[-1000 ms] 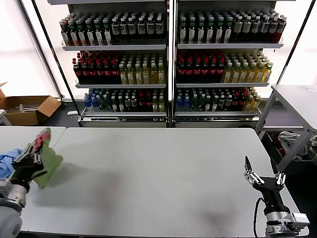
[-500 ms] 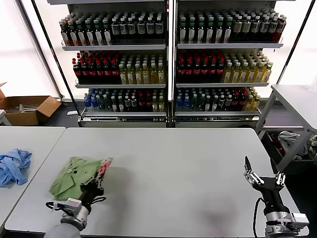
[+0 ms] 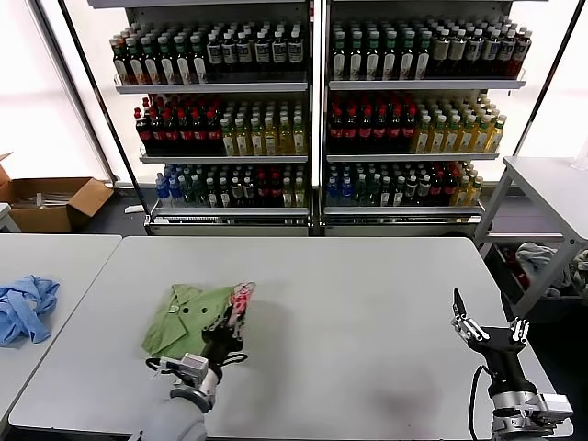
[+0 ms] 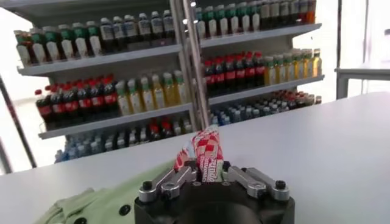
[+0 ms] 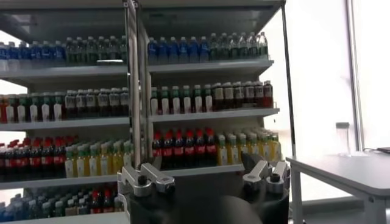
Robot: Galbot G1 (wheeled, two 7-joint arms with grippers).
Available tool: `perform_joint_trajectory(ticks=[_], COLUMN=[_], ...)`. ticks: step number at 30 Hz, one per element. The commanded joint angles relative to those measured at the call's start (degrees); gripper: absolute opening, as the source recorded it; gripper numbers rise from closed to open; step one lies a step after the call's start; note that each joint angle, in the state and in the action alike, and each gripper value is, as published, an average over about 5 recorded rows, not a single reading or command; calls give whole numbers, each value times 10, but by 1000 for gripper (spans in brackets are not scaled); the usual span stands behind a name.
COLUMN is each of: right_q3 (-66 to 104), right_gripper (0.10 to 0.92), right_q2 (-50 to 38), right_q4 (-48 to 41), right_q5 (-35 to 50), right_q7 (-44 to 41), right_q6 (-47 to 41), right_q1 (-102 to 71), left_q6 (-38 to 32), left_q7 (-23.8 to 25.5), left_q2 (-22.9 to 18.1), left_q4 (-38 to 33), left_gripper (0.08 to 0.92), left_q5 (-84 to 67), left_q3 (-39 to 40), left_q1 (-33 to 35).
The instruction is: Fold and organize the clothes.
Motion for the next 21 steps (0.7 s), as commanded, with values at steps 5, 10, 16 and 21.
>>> perform_joint_trajectory(ticks=[5,10,16,21], right_q3=[-17,-46,-125,-255], right_gripper=[823,823,823,823], right_q2=[1,5,21,45], right_q4=[-6,-10,-21,-41], right_q5=[0,-3,-6,-26], right_q7=[-2,-7,-1,22], right_q6=[-12,-40,-117,-182], right_q1=[20,49,125,219], left_q6=[-1,-25,-58,-46], left_q7=[-80,-63,22,28], left_q2=[-7,6,35,32], left_q4=[-76,-107,-149,-177], left_gripper=[471,610,775,821], left_q5=[100,96,86,51], left_q3=[145,74,-107,-225], left_q1=[-58,-37,48,116])
